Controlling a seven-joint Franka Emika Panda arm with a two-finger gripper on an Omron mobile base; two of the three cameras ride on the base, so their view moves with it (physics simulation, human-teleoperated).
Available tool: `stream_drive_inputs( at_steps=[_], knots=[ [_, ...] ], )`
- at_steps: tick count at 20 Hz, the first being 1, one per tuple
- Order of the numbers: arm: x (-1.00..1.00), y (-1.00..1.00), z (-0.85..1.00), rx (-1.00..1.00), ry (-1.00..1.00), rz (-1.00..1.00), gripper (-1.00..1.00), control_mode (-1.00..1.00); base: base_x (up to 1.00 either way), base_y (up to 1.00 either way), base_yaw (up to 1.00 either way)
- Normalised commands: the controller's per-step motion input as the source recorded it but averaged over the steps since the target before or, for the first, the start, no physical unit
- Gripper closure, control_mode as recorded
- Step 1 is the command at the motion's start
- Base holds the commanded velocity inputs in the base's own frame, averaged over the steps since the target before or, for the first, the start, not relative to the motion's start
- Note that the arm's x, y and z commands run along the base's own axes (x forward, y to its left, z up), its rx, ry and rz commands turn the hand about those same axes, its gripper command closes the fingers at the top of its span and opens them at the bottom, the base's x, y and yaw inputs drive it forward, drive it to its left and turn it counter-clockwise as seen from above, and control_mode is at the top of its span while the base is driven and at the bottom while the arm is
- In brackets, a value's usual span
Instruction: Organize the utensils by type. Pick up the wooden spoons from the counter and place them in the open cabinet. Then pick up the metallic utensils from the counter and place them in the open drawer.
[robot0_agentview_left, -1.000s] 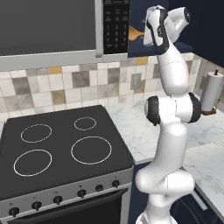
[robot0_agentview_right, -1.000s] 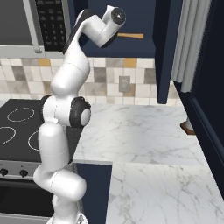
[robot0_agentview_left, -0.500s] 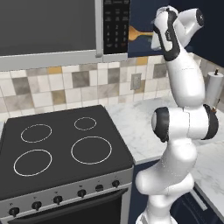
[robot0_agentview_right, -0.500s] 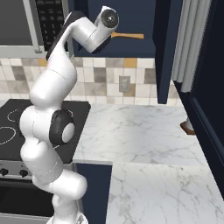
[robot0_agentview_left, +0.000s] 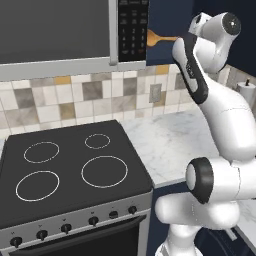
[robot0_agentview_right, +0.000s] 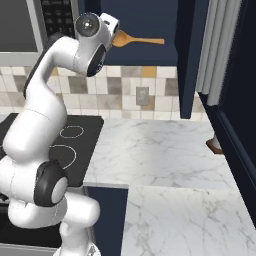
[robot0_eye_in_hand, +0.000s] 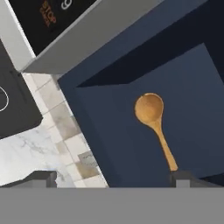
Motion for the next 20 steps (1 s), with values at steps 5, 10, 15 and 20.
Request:
stream_drive_inputs(
  at_steps=[5,10,15,20],
  knots=[
    [-1.00,0.14,0.00,0.14,0.21,-0.36,-1.00,-1.00,0.00,0.00,0.00],
    [-1.00,0.07,-0.11,0.17,0.13,-0.36,-1.00,-1.00,0.00,0.00,0.00],
    [-0.97,0.00,-0.29,0.25,0.14,-0.39,-1.00,-1.00,0.00,0.00,0.00],
    [-0.61,0.00,-0.62,0.23,0.26,-0.31,-1.00,-1.00,0.00,0.00,0.00]
  ],
)
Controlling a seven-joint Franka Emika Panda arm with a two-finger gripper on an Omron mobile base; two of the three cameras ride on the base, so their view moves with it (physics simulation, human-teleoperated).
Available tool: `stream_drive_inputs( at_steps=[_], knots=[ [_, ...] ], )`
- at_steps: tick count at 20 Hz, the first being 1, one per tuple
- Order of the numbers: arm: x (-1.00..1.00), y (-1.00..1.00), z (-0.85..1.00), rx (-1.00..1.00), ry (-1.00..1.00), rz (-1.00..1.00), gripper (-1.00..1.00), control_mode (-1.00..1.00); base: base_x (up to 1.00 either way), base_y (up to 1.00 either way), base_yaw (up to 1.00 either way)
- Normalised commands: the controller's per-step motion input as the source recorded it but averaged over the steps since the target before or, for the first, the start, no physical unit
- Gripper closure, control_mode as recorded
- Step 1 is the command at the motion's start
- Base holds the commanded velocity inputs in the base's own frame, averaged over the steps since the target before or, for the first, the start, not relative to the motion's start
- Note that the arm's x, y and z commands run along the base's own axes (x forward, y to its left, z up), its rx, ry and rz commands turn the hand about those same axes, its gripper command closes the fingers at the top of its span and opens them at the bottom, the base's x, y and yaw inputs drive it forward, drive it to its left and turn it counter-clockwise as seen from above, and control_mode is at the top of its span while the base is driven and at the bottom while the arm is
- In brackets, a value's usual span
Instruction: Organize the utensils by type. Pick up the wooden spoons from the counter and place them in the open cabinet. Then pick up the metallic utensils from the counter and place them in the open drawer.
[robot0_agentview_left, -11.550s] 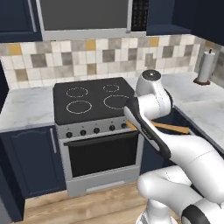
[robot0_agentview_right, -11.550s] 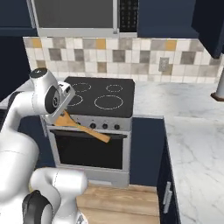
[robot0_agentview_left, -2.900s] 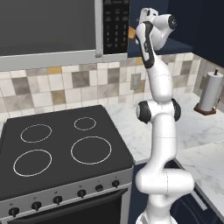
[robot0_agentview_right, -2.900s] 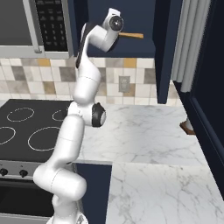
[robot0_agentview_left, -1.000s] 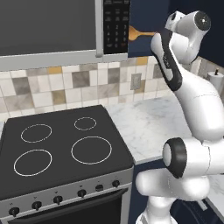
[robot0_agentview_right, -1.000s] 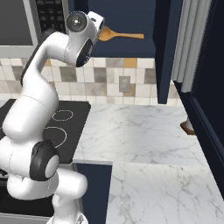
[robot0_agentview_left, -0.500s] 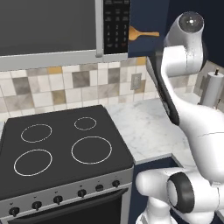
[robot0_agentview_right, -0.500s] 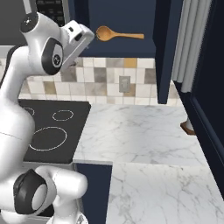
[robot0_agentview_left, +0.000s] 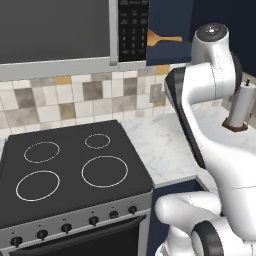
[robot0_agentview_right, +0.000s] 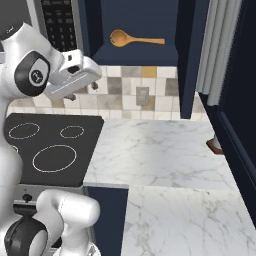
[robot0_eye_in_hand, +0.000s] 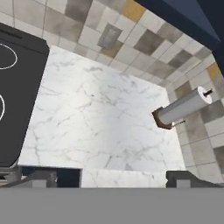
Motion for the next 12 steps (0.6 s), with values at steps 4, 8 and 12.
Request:
stream_drive_inputs(
  at_steps=[4,8,12],
  knots=[
    [-0.53,0.00,-0.82,0.19,0.04,-0.14,-1.00,-1.00,0.00,0.00,0.00],
    [-0.41,0.00,-0.66,0.19,0.00,-0.05,-1.00,-1.00,0.00,0.00,0.00],
    [-0.38,0.02,-0.58,0.09,0.00,0.00,-1.00,-1.00,0.00,0.00,0.00]
  ],
)
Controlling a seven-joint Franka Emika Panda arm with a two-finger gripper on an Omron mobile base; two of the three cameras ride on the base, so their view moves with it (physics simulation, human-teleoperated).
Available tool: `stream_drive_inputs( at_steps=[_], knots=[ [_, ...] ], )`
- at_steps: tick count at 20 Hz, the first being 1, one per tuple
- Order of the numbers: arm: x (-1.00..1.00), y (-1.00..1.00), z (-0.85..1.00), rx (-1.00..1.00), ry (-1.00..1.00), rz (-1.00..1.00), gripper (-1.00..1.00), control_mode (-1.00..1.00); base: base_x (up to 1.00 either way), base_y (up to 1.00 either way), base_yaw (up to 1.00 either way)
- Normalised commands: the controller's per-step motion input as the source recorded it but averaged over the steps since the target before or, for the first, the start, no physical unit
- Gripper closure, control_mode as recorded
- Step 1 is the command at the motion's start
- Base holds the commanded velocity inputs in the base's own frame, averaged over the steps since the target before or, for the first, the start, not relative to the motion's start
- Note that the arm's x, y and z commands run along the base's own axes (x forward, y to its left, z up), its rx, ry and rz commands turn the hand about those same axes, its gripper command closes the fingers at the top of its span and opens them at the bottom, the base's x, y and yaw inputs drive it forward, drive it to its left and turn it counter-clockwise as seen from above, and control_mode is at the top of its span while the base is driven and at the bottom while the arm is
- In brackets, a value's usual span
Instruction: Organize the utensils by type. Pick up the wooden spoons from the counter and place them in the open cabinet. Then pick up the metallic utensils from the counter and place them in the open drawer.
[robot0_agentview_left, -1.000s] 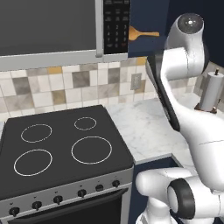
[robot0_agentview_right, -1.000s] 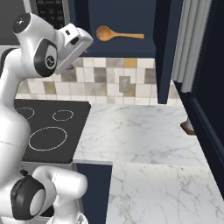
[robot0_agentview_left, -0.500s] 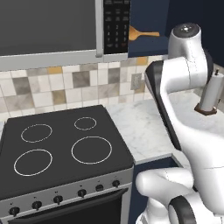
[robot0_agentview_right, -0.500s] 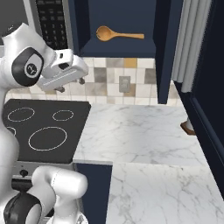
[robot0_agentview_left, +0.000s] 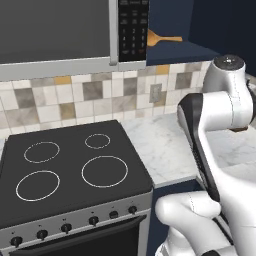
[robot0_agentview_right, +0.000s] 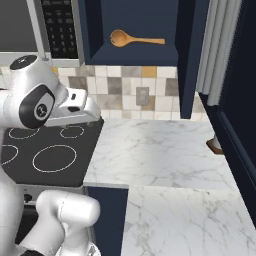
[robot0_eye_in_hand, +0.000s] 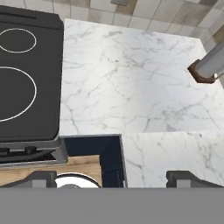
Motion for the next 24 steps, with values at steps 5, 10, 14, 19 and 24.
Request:
stream_drive_inputs(
  at_steps=[5,10,14,19,24],
  knots=[
    [-0.15,0.06,-0.24,0.03,0.06,0.00,-1.00,-1.00,0.00,0.00,0.00],
    [-0.06,0.11,-0.07,-0.01,0.02,0.04,-1.00,-1.00,0.00,0.00,0.00],
    [0.00,0.02,0.00,0.00,0.00,0.00,-1.00,1.00,-0.34,0.09,-0.04],
    [0.00,0.00,0.00,0.00,0.00,0.00,-1.00,1.00,-0.57,0.09,-0.04],
    [0.00,0.00,0.00,0.00,0.00,0.00,-1.00,1.00,-0.31,0.41,-0.29]
  ],
)
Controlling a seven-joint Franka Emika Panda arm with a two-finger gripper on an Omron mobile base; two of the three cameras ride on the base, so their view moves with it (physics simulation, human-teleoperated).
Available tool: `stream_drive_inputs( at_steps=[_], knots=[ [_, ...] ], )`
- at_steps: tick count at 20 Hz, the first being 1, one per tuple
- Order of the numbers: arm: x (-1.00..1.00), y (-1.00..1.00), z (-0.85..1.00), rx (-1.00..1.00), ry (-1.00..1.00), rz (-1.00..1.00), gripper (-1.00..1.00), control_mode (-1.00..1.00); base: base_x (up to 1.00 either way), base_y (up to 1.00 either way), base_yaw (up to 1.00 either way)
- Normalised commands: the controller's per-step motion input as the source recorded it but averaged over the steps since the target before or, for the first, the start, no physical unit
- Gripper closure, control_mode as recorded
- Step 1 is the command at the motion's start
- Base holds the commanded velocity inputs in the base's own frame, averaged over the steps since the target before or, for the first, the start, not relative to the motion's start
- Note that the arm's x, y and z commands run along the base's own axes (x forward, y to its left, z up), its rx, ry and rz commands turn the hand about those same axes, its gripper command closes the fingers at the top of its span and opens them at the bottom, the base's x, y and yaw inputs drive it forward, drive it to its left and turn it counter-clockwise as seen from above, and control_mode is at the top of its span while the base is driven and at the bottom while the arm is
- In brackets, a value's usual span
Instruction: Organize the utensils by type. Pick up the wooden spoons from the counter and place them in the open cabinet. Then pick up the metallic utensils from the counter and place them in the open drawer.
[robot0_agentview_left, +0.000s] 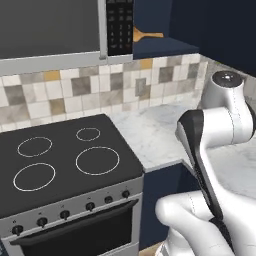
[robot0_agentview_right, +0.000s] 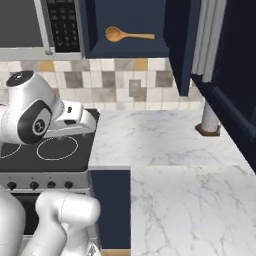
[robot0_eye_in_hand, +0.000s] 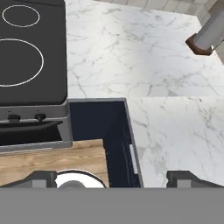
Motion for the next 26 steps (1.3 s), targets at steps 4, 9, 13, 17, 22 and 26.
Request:
stream_drive_inputs(
  at_steps=[4,9,13,17,22,26],
  knots=[
    [0.00,0.00,0.00,0.00,0.00,0.00,-1.00,1.00,-0.21,0.31,-0.93],
    [0.00,0.00,0.00,0.00,0.00,0.00,-1.00,1.00,-0.16,0.17,-1.00],
    [0.00,0.00,0.00,0.00,0.00,0.00,-1.00,1.00,-0.35,0.07,-0.96],
    [0.00,0.00,0.00,0.00,0.00,0.00,-1.00,1.00,-0.53,0.00,-0.82],
    [0.00,0.00,0.00,0.00,0.00,0.00,-1.00,1.00,-0.39,-0.36,-0.62],
    [0.00,0.00,0.00,0.00,0.00,0.00,-1.00,1.00,-0.27,-0.71,-0.37]
  ],
)
